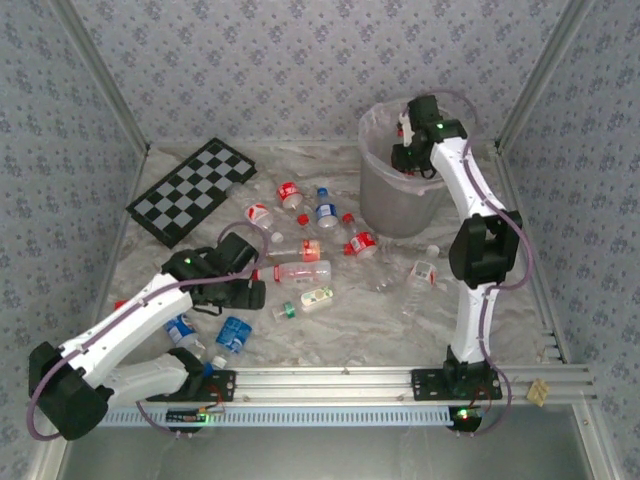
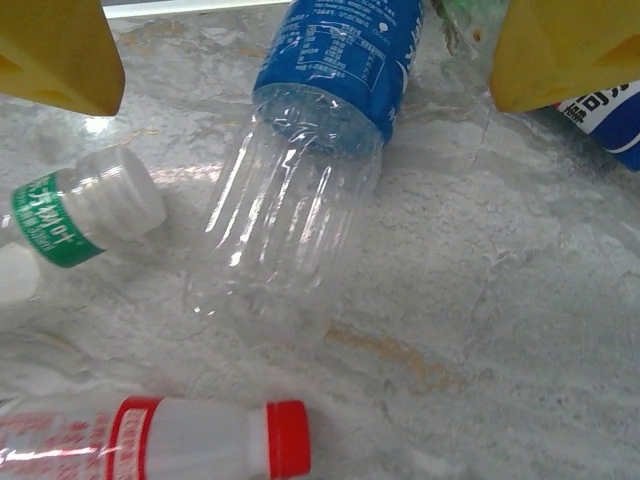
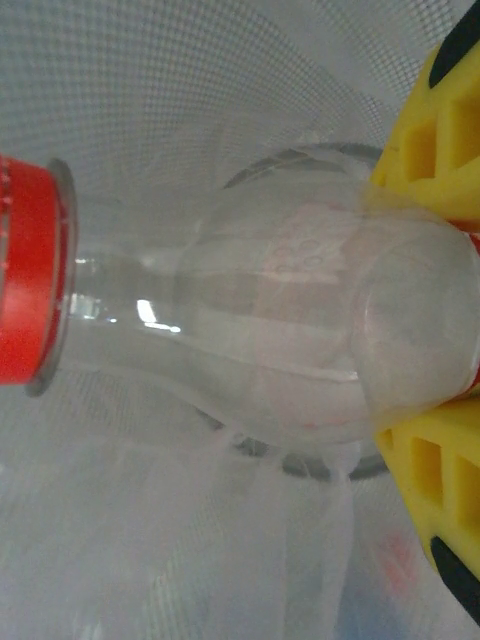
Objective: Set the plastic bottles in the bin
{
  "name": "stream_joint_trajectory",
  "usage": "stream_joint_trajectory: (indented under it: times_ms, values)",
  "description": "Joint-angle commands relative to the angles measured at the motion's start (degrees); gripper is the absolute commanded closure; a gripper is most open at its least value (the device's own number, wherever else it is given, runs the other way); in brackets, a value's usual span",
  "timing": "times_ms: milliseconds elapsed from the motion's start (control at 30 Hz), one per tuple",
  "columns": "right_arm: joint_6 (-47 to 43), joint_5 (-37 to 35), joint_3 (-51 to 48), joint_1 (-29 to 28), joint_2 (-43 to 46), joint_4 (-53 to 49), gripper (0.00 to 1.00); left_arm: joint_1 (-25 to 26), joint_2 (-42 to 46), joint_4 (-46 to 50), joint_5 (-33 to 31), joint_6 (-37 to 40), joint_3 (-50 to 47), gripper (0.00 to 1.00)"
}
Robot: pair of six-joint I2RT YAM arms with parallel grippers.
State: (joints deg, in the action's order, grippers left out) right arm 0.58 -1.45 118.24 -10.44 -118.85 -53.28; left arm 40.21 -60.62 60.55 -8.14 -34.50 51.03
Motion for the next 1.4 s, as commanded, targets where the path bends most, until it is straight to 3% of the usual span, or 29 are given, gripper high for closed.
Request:
stream_joint_trajectory:
  times_ms: [0, 300, 500, 700, 967, 1233, 1367]
  values:
    - [0.4, -2.06, -1.94, -0.39, -0.46, 0.23, 0.6, -0.22, 1.64, 2.33, 1.47, -2.18, -1.42, 0.04]
    - [-0.19, -3.39, -0.9, -0.38, 0.54, -0.96, 0.15, -0.25, 1.82, 4.19, 1.17, -3.28, -3.21, 0.0]
    - [-0.4, -4.72, 4.95, -0.29, 5.75, -4.59, 0.0, -0.19, -0.2, 5.16, 2.13, -3.12, -3.39, 0.0]
    - [2.19, -3.85, 5.89, 1.68, 13.73, -5.29, 0.0, 0.28, -2.29, 5.21, 4.66, -4.11, -4.13, 0.0]
    - [9.52, 8.52, -7.76, 5.08, 30.35, 5.97, 0.0, 3.77, -4.31, 6.24, 9.19, -9.31, -6.88, 0.0]
    - [12.51, 14.02, -16.51, 6.5, 39.0, 10.7, 0.0, 10.41, -3.1, 5.76, 7.22, -19.19, -11.93, 0.0]
    - [12.6, 15.25, -19.39, 6.39, 40.64, 11.06, 0.0, 10.83, -3.33, 1.71, 6.82, -19.64, -13.82, 0.1]
